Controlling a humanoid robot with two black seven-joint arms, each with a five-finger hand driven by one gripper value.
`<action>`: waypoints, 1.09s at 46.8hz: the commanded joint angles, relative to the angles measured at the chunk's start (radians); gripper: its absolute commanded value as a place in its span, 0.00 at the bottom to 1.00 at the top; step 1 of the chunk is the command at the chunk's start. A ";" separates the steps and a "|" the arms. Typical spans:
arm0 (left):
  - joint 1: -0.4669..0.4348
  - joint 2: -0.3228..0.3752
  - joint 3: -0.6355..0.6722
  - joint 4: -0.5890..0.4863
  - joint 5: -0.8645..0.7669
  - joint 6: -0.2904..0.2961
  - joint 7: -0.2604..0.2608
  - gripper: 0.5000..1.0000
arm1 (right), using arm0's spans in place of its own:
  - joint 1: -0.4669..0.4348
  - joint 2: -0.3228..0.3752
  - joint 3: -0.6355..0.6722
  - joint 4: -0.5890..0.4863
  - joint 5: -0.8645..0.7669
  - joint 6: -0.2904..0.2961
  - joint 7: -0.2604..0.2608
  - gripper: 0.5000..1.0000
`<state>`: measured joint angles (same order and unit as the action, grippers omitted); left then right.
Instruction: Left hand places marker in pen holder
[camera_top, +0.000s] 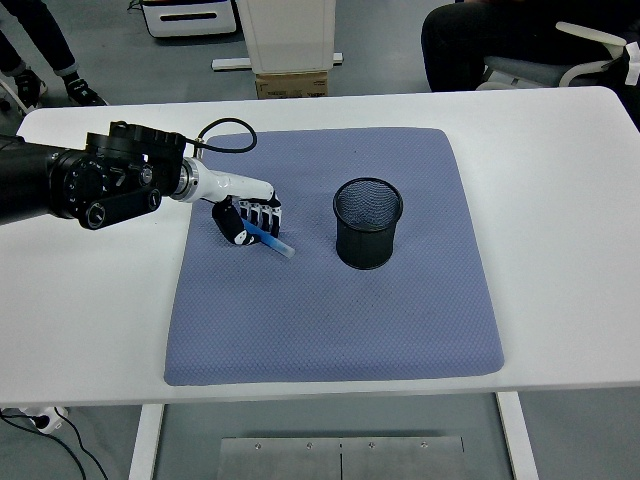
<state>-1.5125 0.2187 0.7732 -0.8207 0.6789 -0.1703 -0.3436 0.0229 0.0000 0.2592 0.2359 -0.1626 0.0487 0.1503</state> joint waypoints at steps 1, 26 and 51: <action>0.000 0.001 0.000 0.000 -0.002 -0.002 0.000 0.00 | 0.000 0.000 0.000 0.000 0.000 -0.001 0.002 1.00; -0.006 0.010 -0.041 0.002 -0.018 -0.008 0.000 0.00 | -0.001 0.000 0.000 0.000 0.000 0.000 0.000 1.00; -0.014 0.015 -0.064 0.002 -0.082 -0.006 -0.002 0.00 | -0.001 0.000 0.000 0.000 0.000 0.000 0.000 1.00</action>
<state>-1.5264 0.2331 0.7088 -0.8191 0.5968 -0.1765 -0.3450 0.0225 0.0000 0.2592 0.2353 -0.1626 0.0489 0.1503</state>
